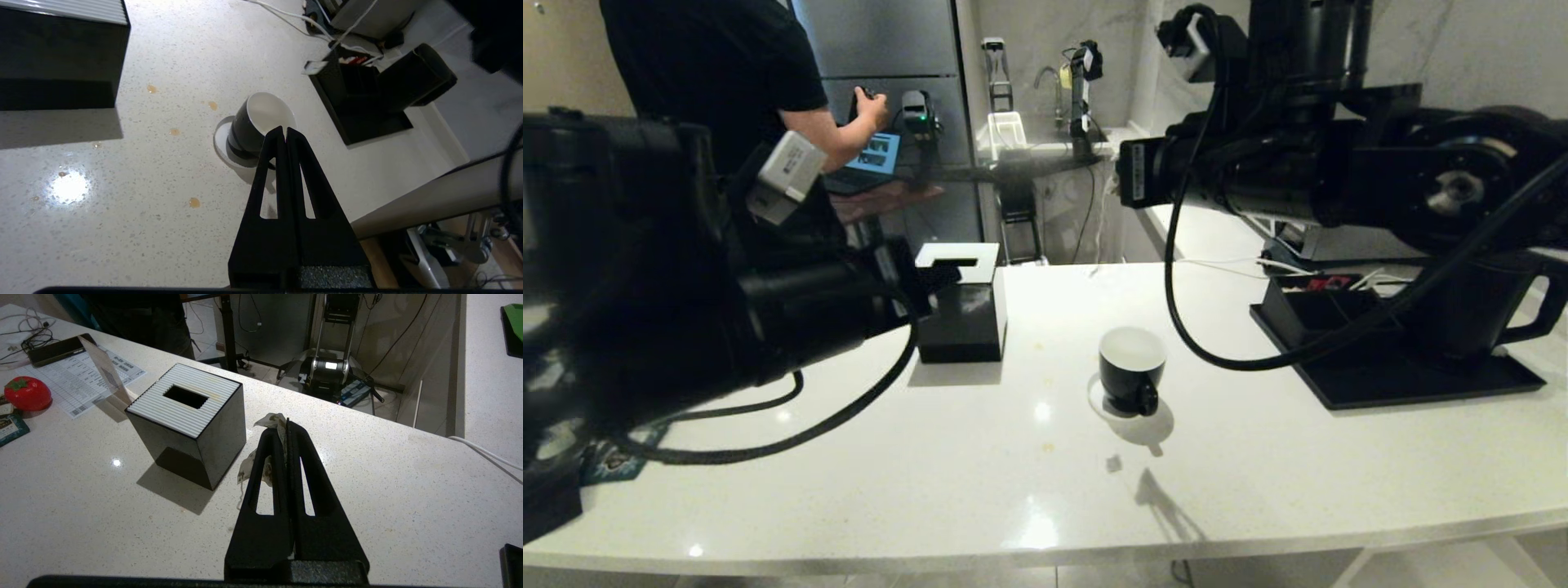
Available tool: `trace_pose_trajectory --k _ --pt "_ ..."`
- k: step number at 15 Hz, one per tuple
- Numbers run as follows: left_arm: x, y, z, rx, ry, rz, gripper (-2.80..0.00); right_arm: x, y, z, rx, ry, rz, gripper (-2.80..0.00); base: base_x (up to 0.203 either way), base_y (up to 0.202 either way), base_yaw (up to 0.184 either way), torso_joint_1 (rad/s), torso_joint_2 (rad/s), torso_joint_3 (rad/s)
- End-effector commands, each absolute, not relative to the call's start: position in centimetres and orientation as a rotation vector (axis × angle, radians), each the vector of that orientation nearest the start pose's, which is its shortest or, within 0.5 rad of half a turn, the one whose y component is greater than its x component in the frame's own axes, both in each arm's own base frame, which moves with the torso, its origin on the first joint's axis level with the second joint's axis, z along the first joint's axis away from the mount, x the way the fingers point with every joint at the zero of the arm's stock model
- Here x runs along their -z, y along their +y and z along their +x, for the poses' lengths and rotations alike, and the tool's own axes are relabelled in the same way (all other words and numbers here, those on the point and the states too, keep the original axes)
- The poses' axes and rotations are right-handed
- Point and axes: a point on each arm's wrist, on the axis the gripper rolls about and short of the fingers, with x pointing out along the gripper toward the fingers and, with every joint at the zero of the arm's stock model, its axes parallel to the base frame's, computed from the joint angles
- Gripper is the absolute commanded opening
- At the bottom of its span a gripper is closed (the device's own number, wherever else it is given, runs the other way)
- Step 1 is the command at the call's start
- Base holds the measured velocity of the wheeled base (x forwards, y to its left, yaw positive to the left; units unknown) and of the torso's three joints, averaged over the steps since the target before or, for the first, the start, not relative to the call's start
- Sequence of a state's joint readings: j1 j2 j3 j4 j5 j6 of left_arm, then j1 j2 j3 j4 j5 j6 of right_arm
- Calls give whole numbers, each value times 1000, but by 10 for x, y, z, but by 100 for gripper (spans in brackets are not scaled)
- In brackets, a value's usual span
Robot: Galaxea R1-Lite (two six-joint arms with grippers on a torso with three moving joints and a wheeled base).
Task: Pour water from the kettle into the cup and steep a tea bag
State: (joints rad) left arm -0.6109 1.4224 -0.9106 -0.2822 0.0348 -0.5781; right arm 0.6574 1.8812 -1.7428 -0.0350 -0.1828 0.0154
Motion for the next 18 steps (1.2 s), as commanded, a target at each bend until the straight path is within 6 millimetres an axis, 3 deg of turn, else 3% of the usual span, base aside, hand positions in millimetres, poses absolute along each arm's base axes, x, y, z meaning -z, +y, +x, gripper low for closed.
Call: trace_pose_trajectory --k 1,9,14,18 --pt "-244 -148 207 496 410 -472 -280 -333 222 294 -472 93 -25 -280 0 0 0 0 0 0" --pt "-222 -190 210 603 444 -418 -280 -331 207 276 -469 128 -41 -280 0 0 0 0 0 0" --pt "-195 -192 206 640 410 -302 -280 -331 206 275 -469 132 -39 -280 0 0 0 0 0 0" --pt "-198 -194 209 650 377 -297 -280 -330 207 275 -470 134 -42 -280 0 0 0 0 0 0"
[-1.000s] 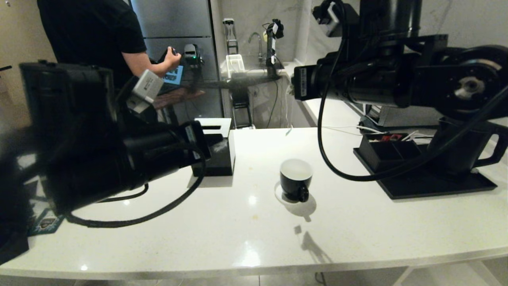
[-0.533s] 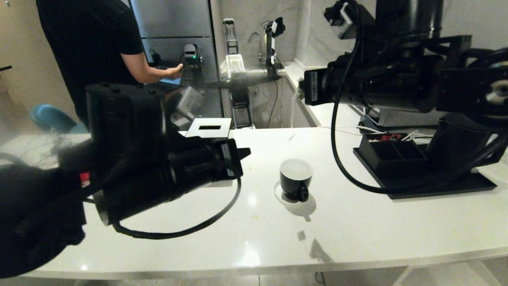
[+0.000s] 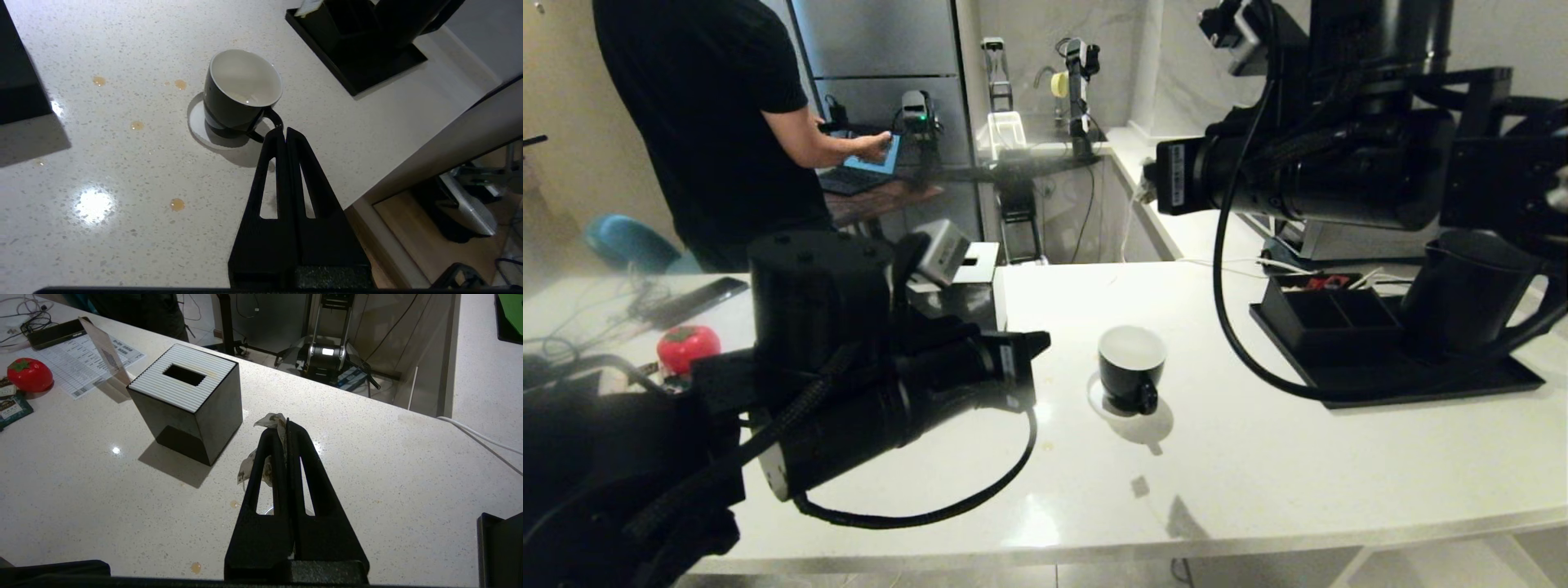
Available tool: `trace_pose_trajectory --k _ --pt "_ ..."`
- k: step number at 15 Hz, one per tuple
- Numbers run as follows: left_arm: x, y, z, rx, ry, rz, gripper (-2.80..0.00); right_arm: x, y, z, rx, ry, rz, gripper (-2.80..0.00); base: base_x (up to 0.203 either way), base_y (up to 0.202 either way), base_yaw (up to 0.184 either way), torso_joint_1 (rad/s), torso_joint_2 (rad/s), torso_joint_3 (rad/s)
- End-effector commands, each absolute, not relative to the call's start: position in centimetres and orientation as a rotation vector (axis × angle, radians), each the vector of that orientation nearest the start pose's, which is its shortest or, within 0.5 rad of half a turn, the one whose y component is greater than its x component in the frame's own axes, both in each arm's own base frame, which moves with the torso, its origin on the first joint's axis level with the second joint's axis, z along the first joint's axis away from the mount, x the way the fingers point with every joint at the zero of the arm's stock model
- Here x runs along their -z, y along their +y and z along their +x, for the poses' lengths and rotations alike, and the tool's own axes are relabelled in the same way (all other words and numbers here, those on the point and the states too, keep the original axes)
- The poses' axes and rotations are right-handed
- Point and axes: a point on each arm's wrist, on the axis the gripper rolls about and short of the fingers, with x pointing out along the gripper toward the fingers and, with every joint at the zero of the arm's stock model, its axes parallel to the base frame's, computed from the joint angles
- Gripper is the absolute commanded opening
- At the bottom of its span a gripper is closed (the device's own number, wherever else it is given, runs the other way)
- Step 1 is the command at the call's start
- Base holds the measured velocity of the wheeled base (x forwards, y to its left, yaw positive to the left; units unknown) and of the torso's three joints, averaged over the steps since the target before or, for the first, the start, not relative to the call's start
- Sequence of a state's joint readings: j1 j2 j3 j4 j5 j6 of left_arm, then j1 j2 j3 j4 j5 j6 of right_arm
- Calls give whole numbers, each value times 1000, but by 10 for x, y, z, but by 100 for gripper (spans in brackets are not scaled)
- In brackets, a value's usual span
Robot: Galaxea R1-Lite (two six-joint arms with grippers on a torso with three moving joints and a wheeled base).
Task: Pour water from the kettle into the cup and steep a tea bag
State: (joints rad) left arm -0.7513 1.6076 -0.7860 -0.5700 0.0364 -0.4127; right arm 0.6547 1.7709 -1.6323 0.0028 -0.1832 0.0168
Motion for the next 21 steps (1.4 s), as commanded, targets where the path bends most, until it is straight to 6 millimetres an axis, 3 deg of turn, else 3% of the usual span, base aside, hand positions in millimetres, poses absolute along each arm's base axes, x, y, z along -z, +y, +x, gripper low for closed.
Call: trace_pose_trajectory --k 1,10,21 --pt "-197 -194 209 651 376 -284 0 -331 206 275 -471 133 -41 -280 0 0 0 0 0 0" --pt "-198 -203 213 679 309 -310 0 -330 202 254 -492 173 -68 -280 0 0 0 0 0 0" --pt "-189 -215 221 710 215 -160 0 -338 202 239 -518 162 -65 -280 0 0 0 0 0 0"
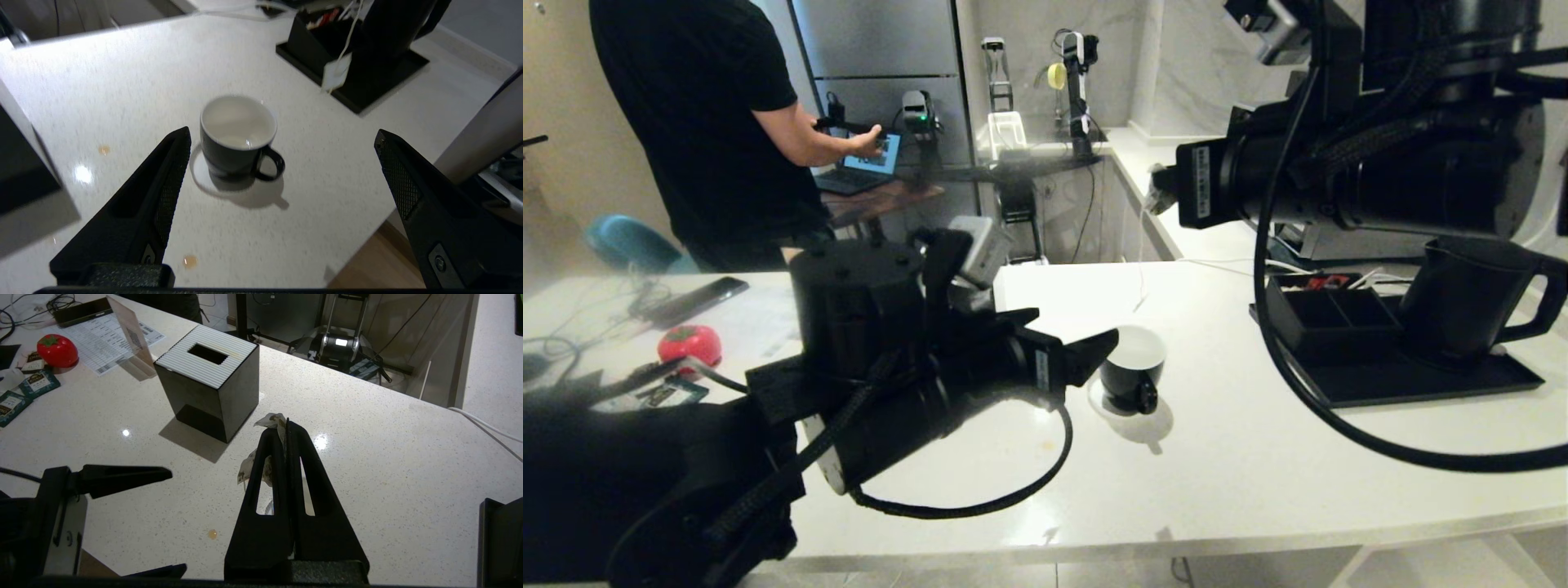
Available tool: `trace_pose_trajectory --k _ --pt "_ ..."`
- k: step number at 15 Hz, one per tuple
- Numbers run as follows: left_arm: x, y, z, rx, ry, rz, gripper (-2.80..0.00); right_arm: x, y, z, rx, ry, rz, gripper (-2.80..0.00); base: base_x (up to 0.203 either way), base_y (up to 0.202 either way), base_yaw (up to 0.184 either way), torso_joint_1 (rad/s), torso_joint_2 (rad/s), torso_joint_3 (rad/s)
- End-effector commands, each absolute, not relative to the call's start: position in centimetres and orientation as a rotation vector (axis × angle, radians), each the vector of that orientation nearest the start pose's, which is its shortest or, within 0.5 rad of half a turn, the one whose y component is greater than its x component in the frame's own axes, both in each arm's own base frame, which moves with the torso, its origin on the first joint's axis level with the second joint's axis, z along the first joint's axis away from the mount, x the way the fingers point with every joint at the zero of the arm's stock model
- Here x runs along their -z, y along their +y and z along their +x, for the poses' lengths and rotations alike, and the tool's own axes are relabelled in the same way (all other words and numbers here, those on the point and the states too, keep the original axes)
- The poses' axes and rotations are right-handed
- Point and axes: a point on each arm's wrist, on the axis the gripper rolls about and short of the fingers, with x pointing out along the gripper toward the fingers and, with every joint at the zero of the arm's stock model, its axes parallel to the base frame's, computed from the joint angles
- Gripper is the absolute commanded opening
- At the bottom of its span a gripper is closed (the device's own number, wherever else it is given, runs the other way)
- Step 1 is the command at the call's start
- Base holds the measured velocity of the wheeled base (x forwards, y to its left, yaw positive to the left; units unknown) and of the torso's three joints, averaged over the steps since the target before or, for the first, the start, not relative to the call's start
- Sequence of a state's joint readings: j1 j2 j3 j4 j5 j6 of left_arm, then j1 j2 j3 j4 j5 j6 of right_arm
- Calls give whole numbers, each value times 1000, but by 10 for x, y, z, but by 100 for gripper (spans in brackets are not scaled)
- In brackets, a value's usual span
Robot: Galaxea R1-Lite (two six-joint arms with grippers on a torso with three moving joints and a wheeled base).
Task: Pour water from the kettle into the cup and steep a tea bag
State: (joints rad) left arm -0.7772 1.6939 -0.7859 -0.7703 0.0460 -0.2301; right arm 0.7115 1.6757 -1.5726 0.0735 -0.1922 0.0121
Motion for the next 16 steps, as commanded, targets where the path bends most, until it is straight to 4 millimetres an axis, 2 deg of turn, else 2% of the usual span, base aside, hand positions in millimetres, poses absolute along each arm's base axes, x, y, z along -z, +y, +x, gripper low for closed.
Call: trace_pose_trajectory --k 1,12,16 --pt "-188 -217 222 713 187 -152 0 -339 202 238 -522 161 -65 -280 0 0 0 0 0 0" --pt "-180 -229 236 614 3 -110 0 -338 207 237 -537 151 -65 -280 0 0 0 0 0 0" --pt "-176 -234 227 638 19 -105 0 -337 209 236 -540 154 -68 -280 0 0 0 0 0 0"
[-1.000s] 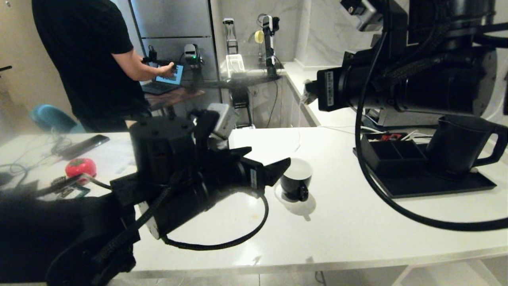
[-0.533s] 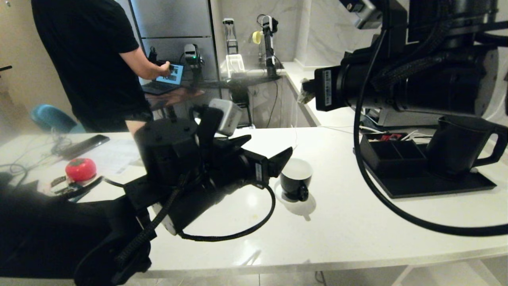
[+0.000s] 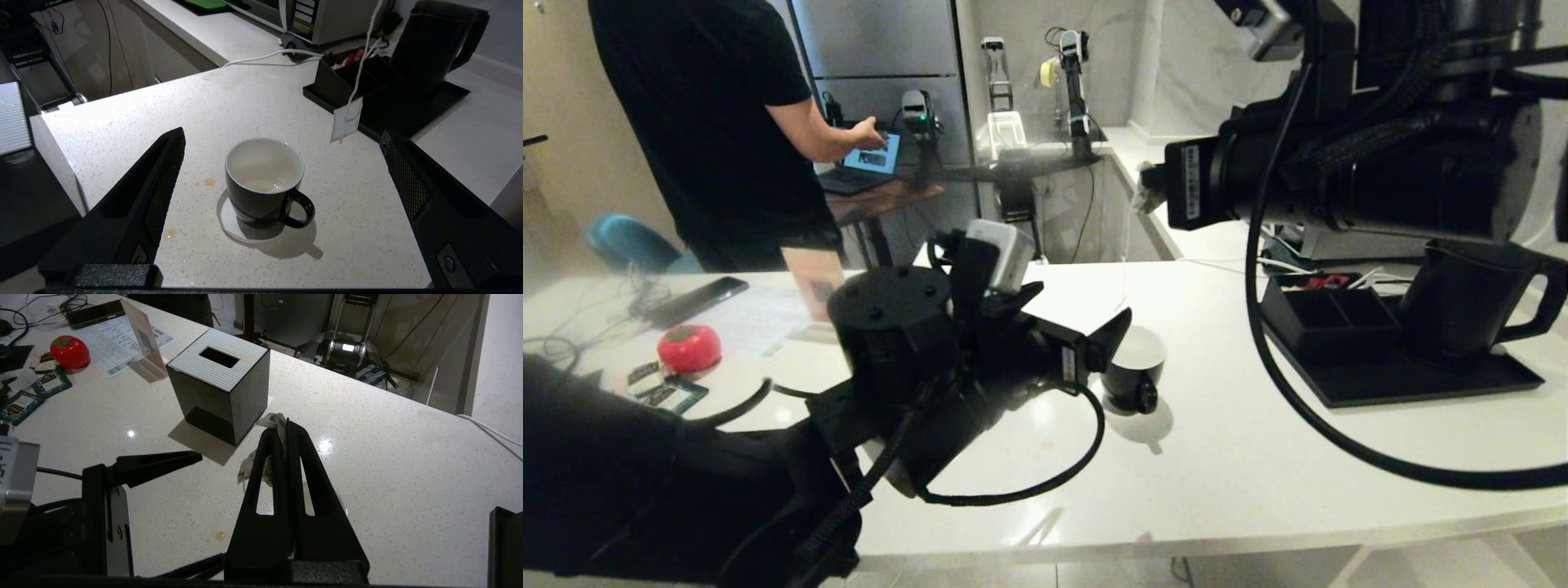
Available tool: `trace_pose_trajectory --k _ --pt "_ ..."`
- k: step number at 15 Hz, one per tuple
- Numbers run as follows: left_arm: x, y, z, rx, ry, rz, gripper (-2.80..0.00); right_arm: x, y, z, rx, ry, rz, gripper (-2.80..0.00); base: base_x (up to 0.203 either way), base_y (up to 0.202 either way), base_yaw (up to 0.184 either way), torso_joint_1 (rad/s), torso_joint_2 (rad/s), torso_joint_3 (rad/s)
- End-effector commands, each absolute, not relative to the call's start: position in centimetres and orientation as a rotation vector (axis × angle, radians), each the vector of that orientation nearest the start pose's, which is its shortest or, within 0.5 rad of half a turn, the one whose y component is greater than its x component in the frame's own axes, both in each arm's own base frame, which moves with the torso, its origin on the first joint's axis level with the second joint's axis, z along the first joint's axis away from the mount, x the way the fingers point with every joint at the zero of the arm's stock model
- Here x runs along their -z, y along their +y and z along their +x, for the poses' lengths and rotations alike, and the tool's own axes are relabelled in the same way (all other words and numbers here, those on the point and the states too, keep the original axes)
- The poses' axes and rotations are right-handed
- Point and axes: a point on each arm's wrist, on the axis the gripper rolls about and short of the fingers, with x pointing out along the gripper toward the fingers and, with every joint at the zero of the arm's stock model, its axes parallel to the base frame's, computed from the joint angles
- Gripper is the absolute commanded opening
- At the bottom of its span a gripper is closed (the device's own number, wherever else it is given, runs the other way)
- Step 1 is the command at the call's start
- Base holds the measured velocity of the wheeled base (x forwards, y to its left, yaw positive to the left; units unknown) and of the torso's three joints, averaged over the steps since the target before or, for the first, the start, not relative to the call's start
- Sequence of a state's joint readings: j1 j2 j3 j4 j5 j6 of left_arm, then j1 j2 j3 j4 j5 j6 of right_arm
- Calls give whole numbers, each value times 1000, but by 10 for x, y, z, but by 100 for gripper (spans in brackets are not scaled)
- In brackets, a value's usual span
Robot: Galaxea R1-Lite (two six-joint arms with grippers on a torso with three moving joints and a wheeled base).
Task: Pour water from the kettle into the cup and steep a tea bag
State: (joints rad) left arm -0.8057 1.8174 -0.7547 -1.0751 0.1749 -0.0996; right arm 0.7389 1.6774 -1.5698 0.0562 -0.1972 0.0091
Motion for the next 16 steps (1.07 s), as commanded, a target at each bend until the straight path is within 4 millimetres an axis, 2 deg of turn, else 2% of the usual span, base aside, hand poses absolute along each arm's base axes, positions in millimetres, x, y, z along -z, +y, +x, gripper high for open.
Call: trace_pose_trajectory --k 1,13,16 --pt "-176 -236 225 639 20 -105 0 -337 209 235 -539 154 -68 -280 0 0 0 0 0 0" --pt "-167 -244 229 634 36 -96 0 -341 214 228 -564 140 -65 -280 0 0 0 0 0 0" --pt "-166 -247 231 636 -5 -118 0 -340 216 225 -560 145 -70 -280 0 0 0 0 0 0"
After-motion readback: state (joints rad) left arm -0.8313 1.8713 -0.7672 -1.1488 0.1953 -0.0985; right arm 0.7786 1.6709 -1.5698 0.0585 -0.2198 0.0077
